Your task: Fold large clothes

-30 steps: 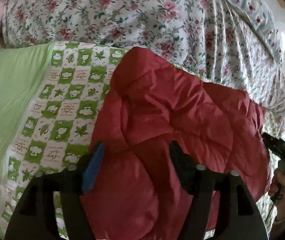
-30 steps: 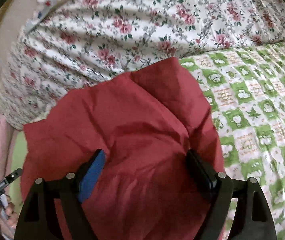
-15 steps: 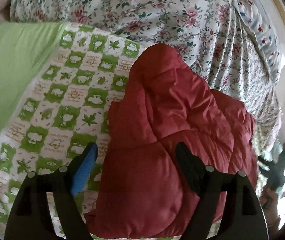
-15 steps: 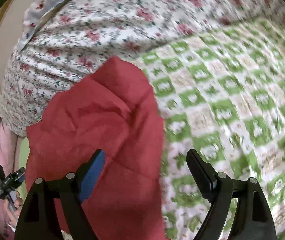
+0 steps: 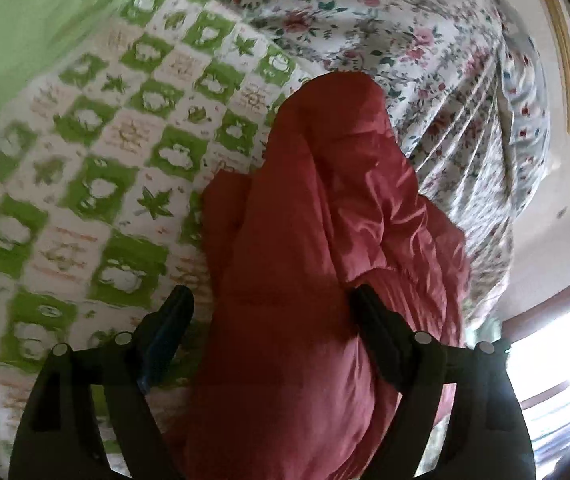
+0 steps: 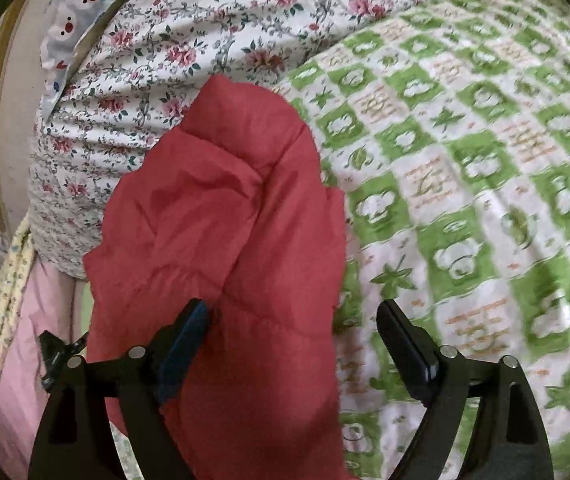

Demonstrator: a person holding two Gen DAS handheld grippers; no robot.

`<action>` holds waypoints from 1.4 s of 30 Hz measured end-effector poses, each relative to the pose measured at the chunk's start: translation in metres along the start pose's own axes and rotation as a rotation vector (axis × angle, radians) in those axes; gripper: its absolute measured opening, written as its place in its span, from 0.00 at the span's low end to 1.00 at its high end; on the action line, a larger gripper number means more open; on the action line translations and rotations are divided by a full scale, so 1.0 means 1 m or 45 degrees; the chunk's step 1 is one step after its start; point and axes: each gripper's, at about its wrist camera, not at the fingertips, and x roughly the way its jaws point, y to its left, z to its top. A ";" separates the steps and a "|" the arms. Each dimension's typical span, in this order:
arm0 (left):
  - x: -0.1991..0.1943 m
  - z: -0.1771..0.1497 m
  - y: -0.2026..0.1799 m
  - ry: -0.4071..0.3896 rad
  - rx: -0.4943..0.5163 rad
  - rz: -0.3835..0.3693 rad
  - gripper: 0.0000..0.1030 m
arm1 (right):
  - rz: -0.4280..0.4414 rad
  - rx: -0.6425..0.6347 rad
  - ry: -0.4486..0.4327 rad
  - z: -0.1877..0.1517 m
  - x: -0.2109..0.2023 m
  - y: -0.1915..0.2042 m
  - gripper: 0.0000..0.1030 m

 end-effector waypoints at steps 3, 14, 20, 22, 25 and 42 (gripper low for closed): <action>0.013 -0.001 0.005 0.027 -0.066 -0.069 0.83 | 0.062 0.022 0.046 -0.002 0.013 0.000 0.89; 0.014 -0.011 -0.029 0.026 0.069 -0.067 0.51 | 0.142 -0.002 0.119 -0.007 0.026 0.017 0.50; -0.025 -0.029 -0.058 -0.037 0.162 -0.069 0.42 | 0.159 -0.063 0.085 -0.019 -0.010 0.041 0.35; -0.041 -0.040 -0.068 -0.042 0.194 -0.077 0.42 | 0.167 -0.087 0.082 -0.029 -0.026 0.050 0.34; -0.067 -0.064 -0.076 -0.043 0.221 -0.099 0.41 | 0.170 -0.123 0.091 -0.049 -0.050 0.060 0.34; -0.149 -0.181 -0.047 -0.041 0.192 -0.116 0.41 | 0.236 -0.105 0.126 -0.171 -0.129 0.053 0.34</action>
